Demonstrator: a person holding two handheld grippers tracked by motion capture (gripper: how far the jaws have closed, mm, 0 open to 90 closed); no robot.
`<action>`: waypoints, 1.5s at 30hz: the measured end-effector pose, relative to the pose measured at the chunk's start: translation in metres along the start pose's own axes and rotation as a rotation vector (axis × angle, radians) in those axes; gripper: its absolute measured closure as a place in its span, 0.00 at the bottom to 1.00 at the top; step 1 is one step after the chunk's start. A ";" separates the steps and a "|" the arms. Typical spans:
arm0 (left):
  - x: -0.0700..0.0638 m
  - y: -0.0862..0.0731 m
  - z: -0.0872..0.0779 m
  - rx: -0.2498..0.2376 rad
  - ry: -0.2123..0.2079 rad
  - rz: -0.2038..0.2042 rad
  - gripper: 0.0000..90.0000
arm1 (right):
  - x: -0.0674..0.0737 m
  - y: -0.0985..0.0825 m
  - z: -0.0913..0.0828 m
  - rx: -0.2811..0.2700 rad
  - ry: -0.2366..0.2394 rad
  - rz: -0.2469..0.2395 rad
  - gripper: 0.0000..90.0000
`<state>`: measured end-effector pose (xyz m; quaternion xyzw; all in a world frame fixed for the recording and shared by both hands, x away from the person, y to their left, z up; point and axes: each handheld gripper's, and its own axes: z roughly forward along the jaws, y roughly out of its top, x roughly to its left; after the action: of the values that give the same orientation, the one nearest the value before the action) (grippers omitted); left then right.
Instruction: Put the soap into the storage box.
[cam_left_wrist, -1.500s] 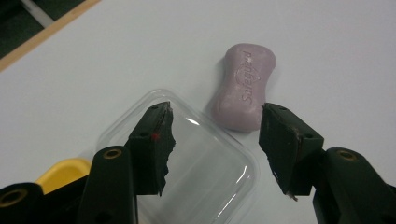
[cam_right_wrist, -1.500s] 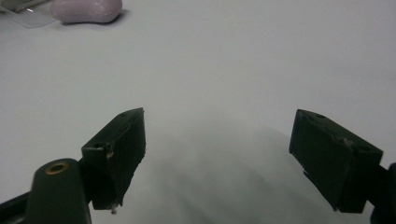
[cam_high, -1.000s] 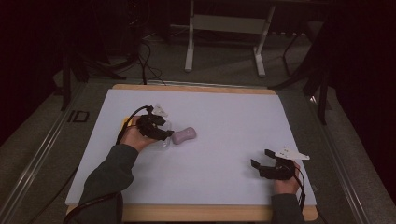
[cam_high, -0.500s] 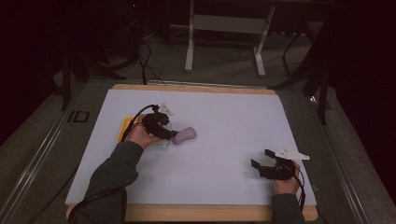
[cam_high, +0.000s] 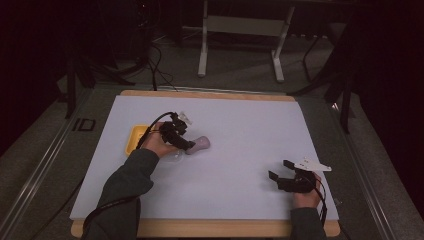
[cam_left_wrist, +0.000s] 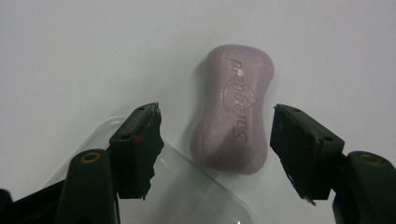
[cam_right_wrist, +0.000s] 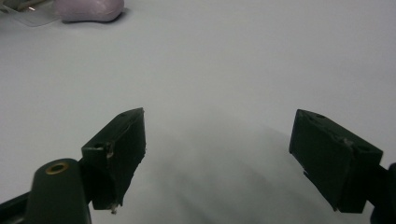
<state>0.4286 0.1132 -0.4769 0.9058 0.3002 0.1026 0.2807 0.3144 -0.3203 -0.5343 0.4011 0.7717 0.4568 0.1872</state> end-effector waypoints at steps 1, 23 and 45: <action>0.000 0.001 0.002 0.005 -0.001 0.004 0.38 | 0.000 0.000 0.000 0.000 0.001 0.001 0.20; -0.005 0.016 0.034 0.089 -0.039 0.021 0.30 | 0.000 0.000 0.000 0.000 0.002 -0.002 0.20; -0.009 0.020 0.052 0.195 -0.044 -0.038 0.41 | 0.000 0.000 0.000 0.000 0.002 -0.002 0.20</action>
<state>0.4500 0.0716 -0.5081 0.9250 0.3197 0.0479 0.1997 0.3144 -0.3202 -0.5343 0.3998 0.7723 0.4570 0.1868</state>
